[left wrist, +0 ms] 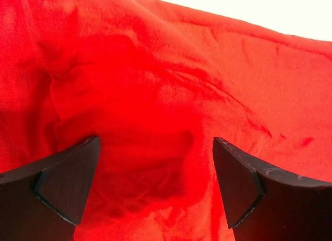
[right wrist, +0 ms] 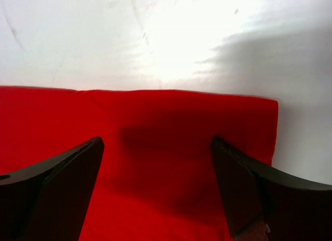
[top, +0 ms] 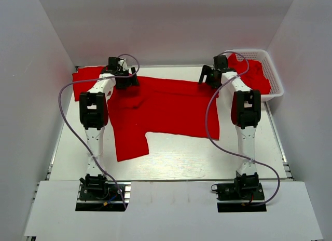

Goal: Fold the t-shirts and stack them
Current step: Grap the side of the flattened tshirt closest away from the robot with both arms

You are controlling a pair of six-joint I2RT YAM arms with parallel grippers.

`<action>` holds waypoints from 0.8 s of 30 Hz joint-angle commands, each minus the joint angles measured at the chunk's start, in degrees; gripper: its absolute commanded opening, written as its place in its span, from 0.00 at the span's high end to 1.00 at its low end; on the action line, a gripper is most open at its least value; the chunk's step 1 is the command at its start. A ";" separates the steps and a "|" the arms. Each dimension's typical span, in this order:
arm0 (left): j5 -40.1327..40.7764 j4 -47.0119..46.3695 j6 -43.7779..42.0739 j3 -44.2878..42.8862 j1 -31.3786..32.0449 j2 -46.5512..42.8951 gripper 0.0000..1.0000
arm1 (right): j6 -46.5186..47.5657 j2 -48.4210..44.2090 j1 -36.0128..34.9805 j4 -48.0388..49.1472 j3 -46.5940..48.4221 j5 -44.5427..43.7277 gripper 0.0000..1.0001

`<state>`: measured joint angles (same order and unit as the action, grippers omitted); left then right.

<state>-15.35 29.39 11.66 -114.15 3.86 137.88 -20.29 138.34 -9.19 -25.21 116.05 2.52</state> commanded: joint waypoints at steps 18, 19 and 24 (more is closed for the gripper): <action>2.76 11.47 -7.18 -10.95 1.33 -8.93 0.00 | 14.40 -11.77 -0.65 -4.31 3.23 -4.09 0.10; 3.83 11.48 -7.18 -8.66 1.33 -11.30 0.00 | 14.49 -15.26 -1.09 -4.58 1.91 -4.37 0.10; 8.58 12.63 -1.21 14.62 1.33 -27.90 0.00 | 11.69 -27.04 -4.69 -3.53 -16.42 -7.62 0.10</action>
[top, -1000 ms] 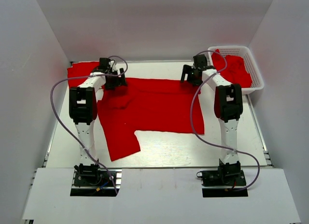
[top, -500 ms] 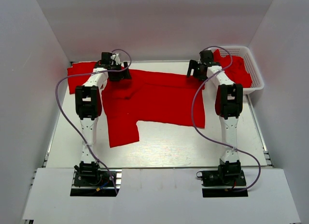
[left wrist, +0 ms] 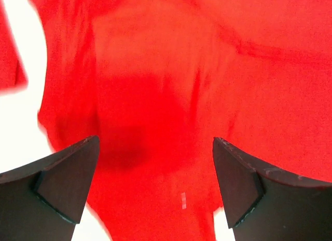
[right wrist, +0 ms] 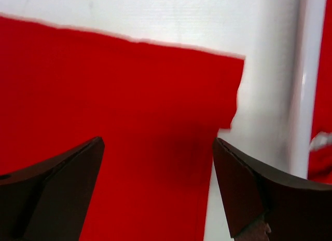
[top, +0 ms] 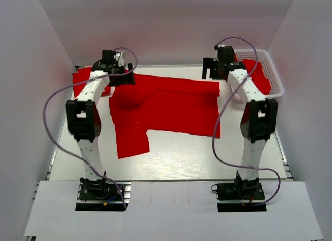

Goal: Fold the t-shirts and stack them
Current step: Grap the side of the flattened tshirt closest away from the robot with both arms

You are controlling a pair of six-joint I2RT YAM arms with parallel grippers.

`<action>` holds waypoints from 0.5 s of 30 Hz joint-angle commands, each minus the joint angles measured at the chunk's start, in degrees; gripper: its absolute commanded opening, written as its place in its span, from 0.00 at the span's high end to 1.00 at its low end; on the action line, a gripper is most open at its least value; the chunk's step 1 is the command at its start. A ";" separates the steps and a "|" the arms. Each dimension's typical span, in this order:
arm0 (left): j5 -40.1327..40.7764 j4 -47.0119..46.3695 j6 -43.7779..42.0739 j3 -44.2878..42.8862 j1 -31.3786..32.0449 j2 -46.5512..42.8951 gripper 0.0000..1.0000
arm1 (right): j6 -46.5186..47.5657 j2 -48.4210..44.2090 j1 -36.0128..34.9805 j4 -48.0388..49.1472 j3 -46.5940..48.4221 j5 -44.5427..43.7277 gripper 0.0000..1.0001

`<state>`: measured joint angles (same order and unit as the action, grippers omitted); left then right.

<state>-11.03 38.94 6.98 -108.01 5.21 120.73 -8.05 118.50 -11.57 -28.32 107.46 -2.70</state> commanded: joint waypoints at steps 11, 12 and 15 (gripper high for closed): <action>5.94 10.80 18.07 55.21 2.34 -48.45 0.00 | -11.01 -33.50 -6.71 3.79 -45.04 -9.95 0.10; 5.93 10.81 19.81 57.53 2.35 -50.74 0.00 | -12.06 -35.33 -6.97 3.88 -47.49 -10.04 0.10; 6.45 12.38 21.22 63.17 2.96 -55.77 0.00 | -14.00 -40.87 -6.88 4.75 -53.13 -10.40 0.10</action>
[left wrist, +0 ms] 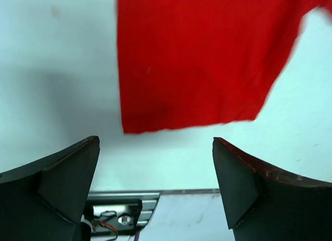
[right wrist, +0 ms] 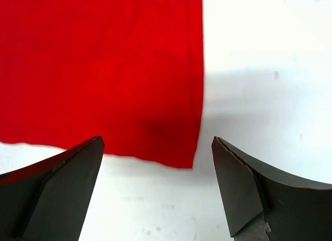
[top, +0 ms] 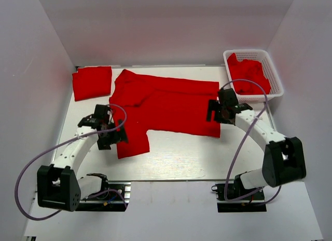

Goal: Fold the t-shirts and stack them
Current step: Grap the side of the flattened tshirt closest away from the robot with both arms

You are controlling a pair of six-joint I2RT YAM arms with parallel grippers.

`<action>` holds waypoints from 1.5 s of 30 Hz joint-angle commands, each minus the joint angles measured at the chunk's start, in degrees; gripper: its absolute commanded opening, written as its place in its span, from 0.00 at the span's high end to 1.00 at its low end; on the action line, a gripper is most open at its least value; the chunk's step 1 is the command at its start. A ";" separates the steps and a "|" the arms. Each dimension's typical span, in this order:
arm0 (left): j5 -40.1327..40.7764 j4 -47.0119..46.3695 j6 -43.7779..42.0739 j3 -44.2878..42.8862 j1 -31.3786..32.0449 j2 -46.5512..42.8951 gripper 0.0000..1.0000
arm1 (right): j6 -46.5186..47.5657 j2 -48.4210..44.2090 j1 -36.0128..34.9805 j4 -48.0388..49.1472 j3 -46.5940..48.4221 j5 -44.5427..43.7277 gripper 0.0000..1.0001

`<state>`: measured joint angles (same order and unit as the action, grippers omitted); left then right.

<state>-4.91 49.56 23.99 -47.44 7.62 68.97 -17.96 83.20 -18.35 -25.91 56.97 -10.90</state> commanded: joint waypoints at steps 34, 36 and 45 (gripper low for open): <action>4.83 -14.40 11.53 16.06 5.48 6.08 0.71 | -11.14 -6.73 0.59 -2.30 -5.55 -5.45 0.10; 3.24 -15.27 10.74 15.54 5.48 6.62 0.85 | -11.49 -6.82 0.59 -3.26 -5.47 -6.06 0.10; 1.92 -15.82 8.36 16.06 5.48 0.04 1.00 | -12.45 -7.00 0.77 -6.87 -5.55 -8.09 0.10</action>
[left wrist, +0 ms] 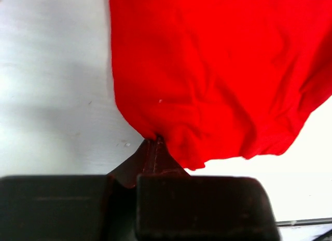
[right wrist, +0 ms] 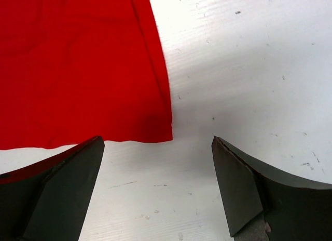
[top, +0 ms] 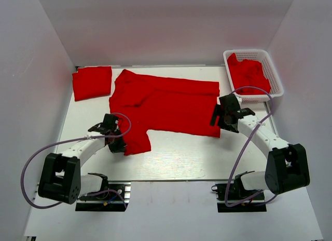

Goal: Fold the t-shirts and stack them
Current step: Grap the side of the flattened tshirt closest away from the robot with both arms

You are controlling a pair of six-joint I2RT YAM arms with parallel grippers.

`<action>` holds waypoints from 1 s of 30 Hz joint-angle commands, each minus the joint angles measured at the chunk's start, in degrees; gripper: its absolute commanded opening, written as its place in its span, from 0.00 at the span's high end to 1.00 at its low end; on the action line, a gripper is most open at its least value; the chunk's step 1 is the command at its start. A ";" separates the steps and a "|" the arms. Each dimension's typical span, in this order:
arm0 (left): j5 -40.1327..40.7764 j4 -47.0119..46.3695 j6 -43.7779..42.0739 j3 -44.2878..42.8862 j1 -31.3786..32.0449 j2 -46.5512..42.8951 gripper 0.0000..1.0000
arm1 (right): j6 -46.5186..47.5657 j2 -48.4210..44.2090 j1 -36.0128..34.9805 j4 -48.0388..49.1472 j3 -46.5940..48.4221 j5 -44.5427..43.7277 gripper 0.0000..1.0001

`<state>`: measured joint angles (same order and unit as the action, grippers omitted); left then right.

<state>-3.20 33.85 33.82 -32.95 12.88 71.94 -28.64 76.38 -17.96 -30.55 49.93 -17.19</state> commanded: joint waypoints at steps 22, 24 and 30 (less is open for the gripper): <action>-0.31 3.77 -2.01 -2.65 0.21 -4.00 1.00 | -8.00 9.93 0.12 10.59 -3.96 6.12 0.10; 0.21 3.77 -2.01 -2.65 0.21 -4.00 1.00 | -8.53 10.98 0.29 12.34 -5.19 6.99 0.13; -0.93 3.77 -2.53 -3.17 0.21 -3.48 1.00 | -9.24 12.21 0.29 13.23 -6.60 6.30 0.35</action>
<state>-3.49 37.47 32.23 -34.04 12.88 68.62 -36.07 86.74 -17.98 -18.94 45.17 -11.07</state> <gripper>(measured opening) 0.017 0.677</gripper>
